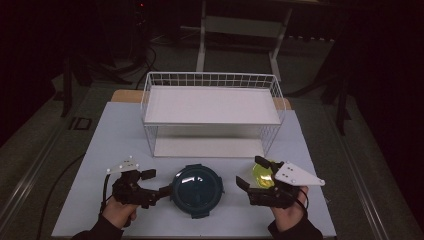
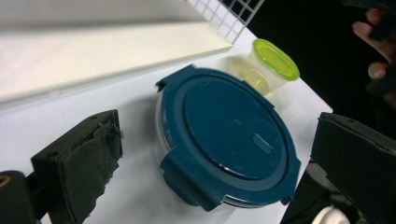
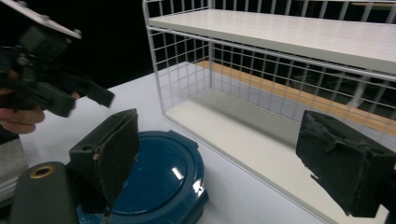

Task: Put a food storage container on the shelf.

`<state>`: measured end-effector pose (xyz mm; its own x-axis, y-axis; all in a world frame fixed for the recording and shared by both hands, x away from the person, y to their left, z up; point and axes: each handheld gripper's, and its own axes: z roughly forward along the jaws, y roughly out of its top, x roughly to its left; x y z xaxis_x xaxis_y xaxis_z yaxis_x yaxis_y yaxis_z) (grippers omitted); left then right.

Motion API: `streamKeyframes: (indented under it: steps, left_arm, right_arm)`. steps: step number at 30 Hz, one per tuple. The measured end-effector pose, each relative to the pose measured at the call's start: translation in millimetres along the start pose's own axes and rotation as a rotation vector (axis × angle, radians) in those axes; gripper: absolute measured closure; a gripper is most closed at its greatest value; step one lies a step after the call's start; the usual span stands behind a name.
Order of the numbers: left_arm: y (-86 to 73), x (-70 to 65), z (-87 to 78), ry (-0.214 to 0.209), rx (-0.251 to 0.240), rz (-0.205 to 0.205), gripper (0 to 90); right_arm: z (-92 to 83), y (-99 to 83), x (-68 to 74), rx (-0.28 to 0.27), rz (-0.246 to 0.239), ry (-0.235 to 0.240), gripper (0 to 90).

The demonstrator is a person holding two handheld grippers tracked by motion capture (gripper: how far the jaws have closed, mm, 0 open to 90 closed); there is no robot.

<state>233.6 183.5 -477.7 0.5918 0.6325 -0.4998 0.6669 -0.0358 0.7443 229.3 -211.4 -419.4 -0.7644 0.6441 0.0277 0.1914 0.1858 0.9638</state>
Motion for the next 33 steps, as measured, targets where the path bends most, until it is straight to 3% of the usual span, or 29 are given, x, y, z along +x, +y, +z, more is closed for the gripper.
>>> streamKeyframes:
  steps: [7, 14, 16, 18, 24, 27, 30, 33]
  left_arm:
    - [-11.7, 23.4, 15.4, -0.067, 0.094, -0.239, 5.9]
    - [-19.5, 33.6, 26.9, -0.075, 0.179, -0.353, 16.0]
    - [-21.4, 35.8, 30.1, -0.106, 0.201, -0.384, 20.4]
    - [-22.0, 37.0, 31.3, -0.127, 0.206, -0.4, 22.9]
    - [-26.7, 42.7, 37.2, -0.184, 0.224, -0.465, 45.0]
    - [-27.2, 44.2, 38.6, -0.207, 0.224, -0.468, 49.3]
    - [-27.6, 46.1, 39.4, -0.215, 0.214, -0.485, 51.1]
    - [-27.6, 45.6, 39.4, -0.211, 0.208, -0.471, 51.2]
  right_arm:
    - [9.7, -4.9, 8.7, 0.036, -0.032, 0.024, 13.6]
    - [11.8, -9.5, 13.7, 0.064, -0.028, 0.031, 13.6]
    - [11.6, -10.1, 13.9, 0.063, -0.027, 0.03, 13.4]
    - [11.1, -10.6, 13.8, 0.064, -0.026, 0.026, 13.3]
    - [9.9, -12.8, 13.7, 0.074, -0.03, 0.017, 13.0]
    - [9.6, -13.5, 13.5, 0.084, -0.027, 0.02, 12.8]
    - [10.5, -14.4, 12.2, 0.104, -0.004, 0.034, 12.8]
    - [14.3, -18.1, 8.8, 0.15, 0.063, 0.096, 12.5]
